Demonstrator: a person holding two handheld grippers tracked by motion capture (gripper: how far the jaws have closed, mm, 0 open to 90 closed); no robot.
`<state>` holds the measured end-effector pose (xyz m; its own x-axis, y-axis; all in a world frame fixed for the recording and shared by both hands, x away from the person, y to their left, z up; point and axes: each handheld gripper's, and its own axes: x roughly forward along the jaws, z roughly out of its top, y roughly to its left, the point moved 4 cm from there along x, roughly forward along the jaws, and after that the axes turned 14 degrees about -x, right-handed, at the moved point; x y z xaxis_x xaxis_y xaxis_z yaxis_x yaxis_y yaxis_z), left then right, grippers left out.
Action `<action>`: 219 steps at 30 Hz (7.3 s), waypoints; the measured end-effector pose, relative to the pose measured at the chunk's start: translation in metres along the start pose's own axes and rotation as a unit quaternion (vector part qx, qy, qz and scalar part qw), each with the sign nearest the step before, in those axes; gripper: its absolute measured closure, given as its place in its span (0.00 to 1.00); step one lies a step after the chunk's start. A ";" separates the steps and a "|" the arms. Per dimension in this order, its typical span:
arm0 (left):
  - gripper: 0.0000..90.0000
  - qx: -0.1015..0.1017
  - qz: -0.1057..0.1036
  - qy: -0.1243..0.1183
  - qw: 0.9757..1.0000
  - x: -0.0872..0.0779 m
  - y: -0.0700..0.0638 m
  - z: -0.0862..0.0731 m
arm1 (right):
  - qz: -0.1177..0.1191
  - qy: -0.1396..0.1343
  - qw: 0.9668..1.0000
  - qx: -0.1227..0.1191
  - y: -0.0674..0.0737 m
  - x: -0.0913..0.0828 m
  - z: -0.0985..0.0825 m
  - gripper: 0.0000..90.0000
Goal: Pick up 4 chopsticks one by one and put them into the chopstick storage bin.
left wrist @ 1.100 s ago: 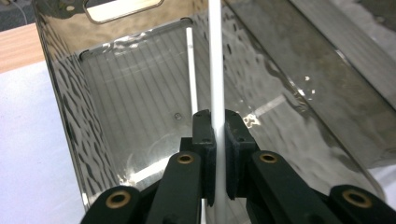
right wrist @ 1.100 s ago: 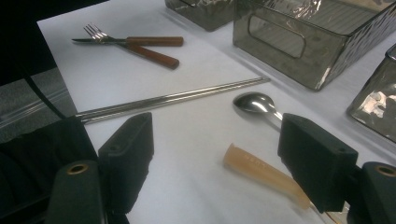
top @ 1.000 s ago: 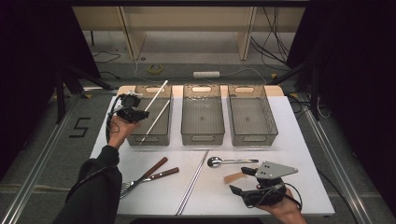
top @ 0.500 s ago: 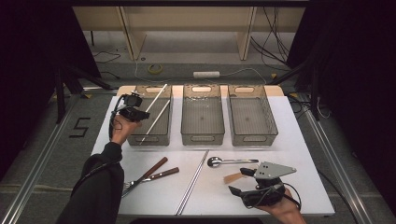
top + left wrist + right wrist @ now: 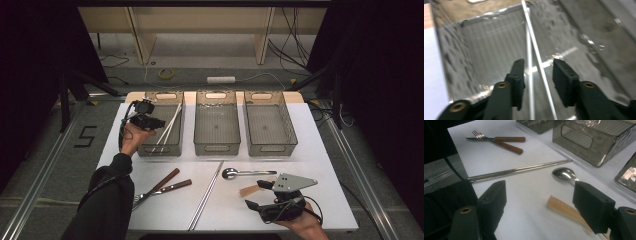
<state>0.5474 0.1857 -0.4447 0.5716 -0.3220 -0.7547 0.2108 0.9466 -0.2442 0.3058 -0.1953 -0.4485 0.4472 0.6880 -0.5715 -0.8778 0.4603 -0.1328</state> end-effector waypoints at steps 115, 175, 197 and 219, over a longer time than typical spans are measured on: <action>0.62 0.098 -0.060 0.146 0.983 -0.043 -0.152 -0.213 | -0.045 0.000 0.998 0.046 -0.006 -0.001 -0.007 0.31; 0.94 0.111 -0.045 0.119 0.986 -0.043 -0.144 -0.207 | -0.041 0.006 0.998 0.041 -0.003 0.001 -0.007 0.34; 0.94 0.123 -0.081 0.074 0.986 -0.068 -0.135 -0.190 | -0.040 0.007 0.998 0.041 -0.004 0.001 -0.007 0.34; 0.94 0.118 -0.118 0.032 0.985 -0.110 -0.128 -0.167 | -0.038 0.009 0.998 0.043 -0.004 0.001 -0.008 0.34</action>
<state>0.3254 0.1034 -0.4326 0.4342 -0.5236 -0.7331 0.5146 0.8121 -0.2752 0.3084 -0.2006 -0.4549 0.5085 0.6385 -0.5777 -0.8229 0.5579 -0.1077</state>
